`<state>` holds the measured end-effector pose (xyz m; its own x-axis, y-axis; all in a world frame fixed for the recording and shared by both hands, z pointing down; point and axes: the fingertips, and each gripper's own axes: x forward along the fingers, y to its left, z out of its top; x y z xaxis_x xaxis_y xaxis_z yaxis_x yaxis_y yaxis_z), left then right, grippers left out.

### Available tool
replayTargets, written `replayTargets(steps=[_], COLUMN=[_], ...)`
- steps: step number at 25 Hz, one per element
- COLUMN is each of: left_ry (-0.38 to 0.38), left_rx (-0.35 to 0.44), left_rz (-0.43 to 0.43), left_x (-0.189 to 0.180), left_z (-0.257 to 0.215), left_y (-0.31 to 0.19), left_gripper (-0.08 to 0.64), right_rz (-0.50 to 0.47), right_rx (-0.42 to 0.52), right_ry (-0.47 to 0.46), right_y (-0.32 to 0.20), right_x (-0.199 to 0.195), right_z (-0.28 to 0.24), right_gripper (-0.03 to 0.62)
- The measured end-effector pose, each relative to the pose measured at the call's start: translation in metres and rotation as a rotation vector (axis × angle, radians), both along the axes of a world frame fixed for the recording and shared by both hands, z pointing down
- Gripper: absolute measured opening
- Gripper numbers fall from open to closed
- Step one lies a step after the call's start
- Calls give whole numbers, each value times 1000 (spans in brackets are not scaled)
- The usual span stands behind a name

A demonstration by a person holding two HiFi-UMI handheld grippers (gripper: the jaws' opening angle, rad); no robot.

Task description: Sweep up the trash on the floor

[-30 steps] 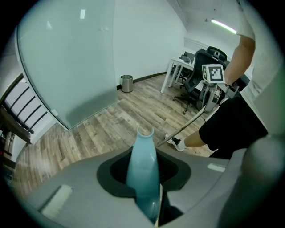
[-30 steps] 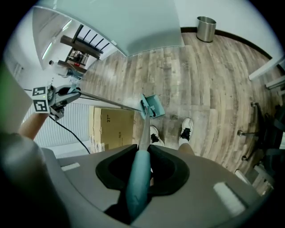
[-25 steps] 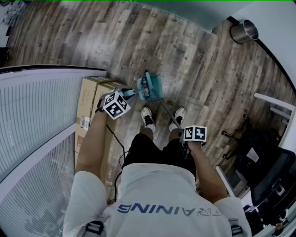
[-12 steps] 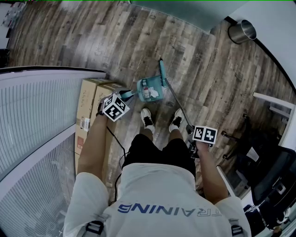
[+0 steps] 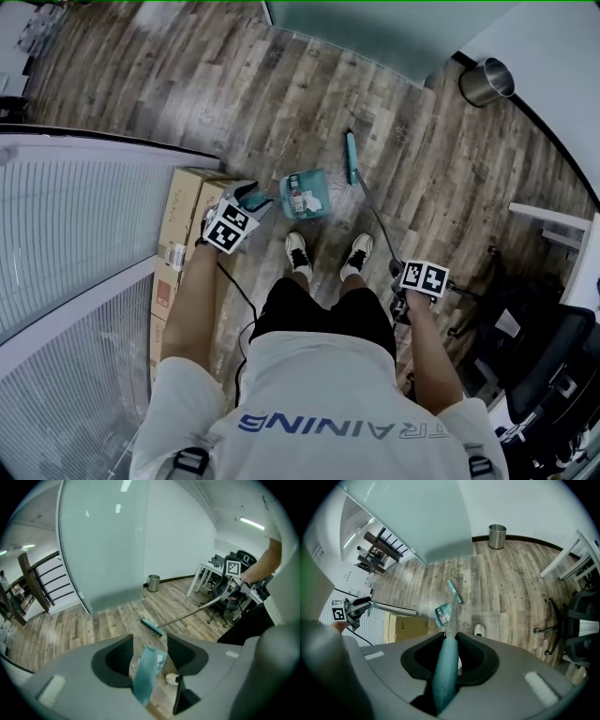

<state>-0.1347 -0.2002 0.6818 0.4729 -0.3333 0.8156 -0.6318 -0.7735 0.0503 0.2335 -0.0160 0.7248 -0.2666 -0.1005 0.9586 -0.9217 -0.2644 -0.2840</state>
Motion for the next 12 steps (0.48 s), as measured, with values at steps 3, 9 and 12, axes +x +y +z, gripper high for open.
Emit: replayTargets(steps=[3, 9, 12], left_ry=[85, 401, 506], left_rx=[97, 263, 403], left_rz=[-114, -354, -439], left_x=[-4, -3, -5], left_z=[-37, -172, -235], left_y=[-15, -33, -34], left_gripper=[252, 329, 320], right_rz=[-8, -34, -51], right_rx=[13, 31, 53], right_ry=[5, 18, 32], right_y=[-4, -7, -16], right_x=[3, 8, 10], right_z=[-6, -19, -23], right_gripper=[104, 104, 104])
